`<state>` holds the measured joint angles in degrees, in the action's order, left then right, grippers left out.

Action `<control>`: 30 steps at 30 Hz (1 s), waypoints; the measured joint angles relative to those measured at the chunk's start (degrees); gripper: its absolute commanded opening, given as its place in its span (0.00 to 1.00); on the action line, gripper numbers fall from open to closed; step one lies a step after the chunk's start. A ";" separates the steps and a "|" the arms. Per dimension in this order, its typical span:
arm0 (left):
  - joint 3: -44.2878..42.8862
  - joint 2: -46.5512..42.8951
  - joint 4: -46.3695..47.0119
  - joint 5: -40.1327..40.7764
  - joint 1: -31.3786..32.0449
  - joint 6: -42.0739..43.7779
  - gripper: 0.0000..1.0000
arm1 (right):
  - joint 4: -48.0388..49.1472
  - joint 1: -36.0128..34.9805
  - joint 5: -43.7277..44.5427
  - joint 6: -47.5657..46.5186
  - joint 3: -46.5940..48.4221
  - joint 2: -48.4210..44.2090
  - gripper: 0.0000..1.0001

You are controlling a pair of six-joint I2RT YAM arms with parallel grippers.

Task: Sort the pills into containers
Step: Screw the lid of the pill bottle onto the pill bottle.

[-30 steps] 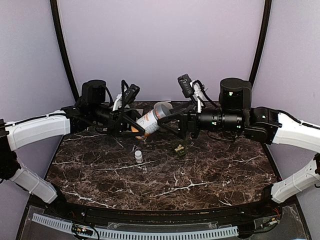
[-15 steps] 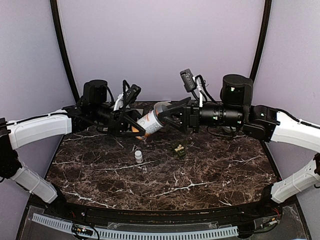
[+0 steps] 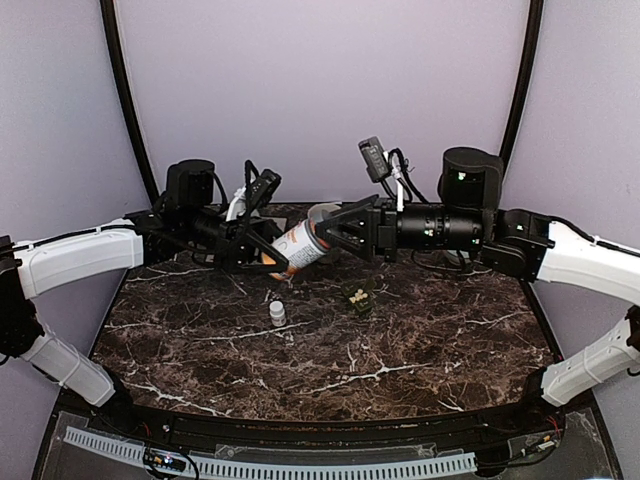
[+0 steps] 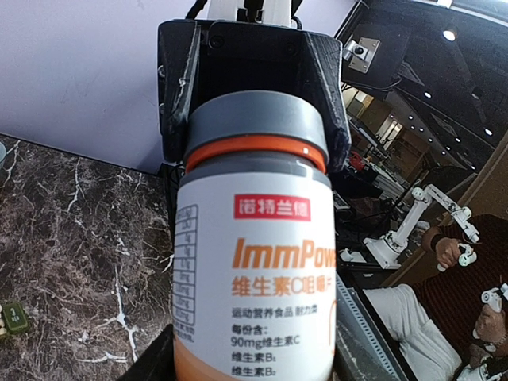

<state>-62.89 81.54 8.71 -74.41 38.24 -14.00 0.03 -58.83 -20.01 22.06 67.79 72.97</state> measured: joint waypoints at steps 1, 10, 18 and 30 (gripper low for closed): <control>-0.02 0.00 -0.26 -0.09 -0.07 0.02 0.00 | 0.04 0.02 -0.07 0.13 0.07 0.13 0.28; -3.26 -0.02 -6.43 2.47 -0.52 4.07 0.00 | -0.98 0.31 1.05 1.44 2.51 1.51 0.09; -3.72 -3.21 -10.73 13.53 -0.17 10.95 0.00 | -6.54 -0.33 7.89 7.52 7.76 4.20 0.00; 3.50 -11.74 -11.78 44.52 7.28 18.08 0.00 | -14.43 -1.16 17.33 25.64 12.17 8.85 0.00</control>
<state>-59.40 69.80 -3.07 -29.89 45.52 4.08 -14.39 -59.99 -2.68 47.70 79.96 81.82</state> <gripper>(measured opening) 0.548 0.525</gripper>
